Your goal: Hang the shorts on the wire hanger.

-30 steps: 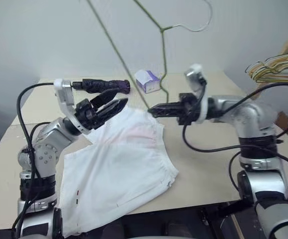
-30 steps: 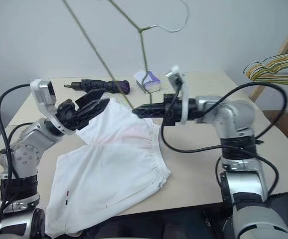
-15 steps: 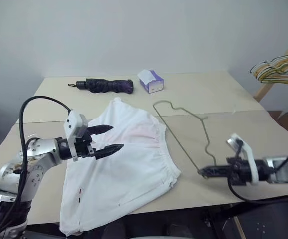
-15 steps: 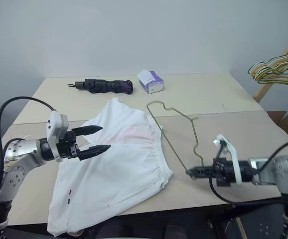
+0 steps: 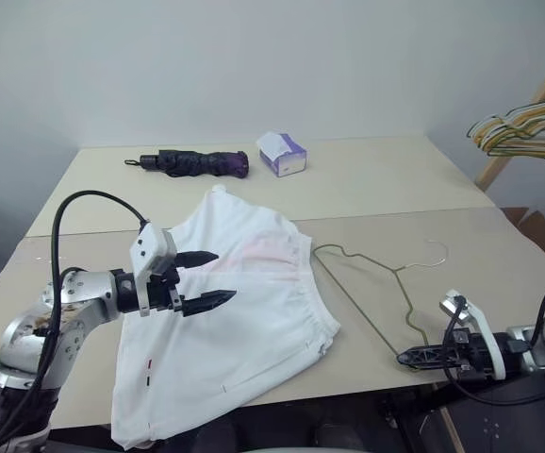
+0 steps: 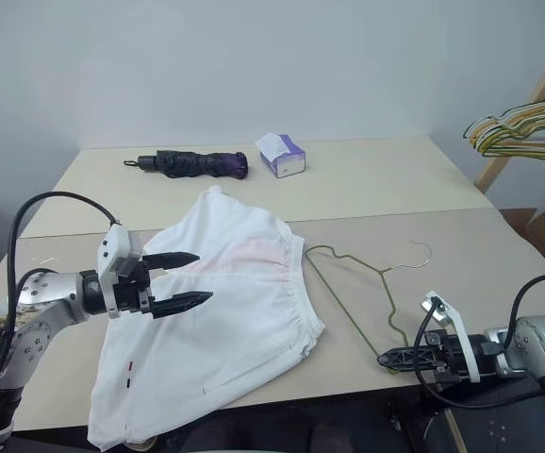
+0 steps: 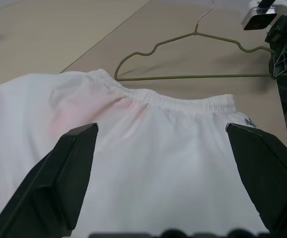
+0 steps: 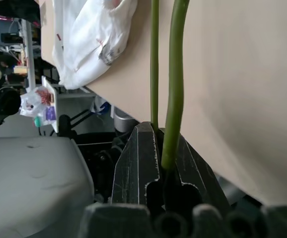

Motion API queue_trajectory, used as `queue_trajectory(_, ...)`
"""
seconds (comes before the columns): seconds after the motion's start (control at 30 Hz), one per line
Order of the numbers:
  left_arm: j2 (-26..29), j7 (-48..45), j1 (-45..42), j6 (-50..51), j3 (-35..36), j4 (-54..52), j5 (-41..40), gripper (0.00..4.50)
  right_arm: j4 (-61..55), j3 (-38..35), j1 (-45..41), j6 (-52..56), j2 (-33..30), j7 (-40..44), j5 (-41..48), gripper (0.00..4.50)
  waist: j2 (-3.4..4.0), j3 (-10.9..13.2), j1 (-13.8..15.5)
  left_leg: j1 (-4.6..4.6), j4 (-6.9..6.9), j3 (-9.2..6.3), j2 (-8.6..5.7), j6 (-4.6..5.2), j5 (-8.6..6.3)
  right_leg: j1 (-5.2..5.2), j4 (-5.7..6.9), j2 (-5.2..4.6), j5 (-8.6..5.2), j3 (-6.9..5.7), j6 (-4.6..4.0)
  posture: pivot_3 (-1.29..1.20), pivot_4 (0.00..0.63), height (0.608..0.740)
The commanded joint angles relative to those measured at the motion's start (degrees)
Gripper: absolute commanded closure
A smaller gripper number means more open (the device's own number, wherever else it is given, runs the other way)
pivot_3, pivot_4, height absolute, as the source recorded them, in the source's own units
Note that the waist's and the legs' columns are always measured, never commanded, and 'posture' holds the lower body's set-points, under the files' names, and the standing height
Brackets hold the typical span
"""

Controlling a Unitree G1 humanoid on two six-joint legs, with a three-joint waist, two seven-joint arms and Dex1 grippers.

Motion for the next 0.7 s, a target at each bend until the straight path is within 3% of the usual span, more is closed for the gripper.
queue_trajectory(0.03,0.59,-0.26,0.1,-1.68,1.0,-2.12,0.49,0.04,0.16,0.59,-1.98,-2.72,-0.05,3.17,-0.71,4.5,0.0,0.0,0.21,0.0,0.0,0.0,0.0,0.0,0.0,0.0,0.0,0.0,0.0,-0.01,0.0,0.06,0.0,0.74)
queue_trajectory(0.33,0.28,-0.22,0.32,-3.13,0.9,-1.57,2.18,0.04,1.06,4.92,-4.85,-5.07,0.6,6.02,-3.72,4.5,0.0,0.01,0.5,-0.01,0.0,-0.01,0.0,0.0,0.0,0.0,0.0,0.0,0.0,-0.02,0.0,0.07,0.0,0.74)
queue_trajectory(0.7,-1.41,0.71,-0.2,-4.61,-1.74,-1.12,4.87,0.04,11.46,15.41,-15.96,-8.67,3.39,13.78,-11.93,4.5,0.01,0.0,0.58,0.01,0.03,0.01,0.0,-0.01,0.01,0.01,0.04,0.0,0.02,-0.03,-0.02,0.09,0.0,0.74)
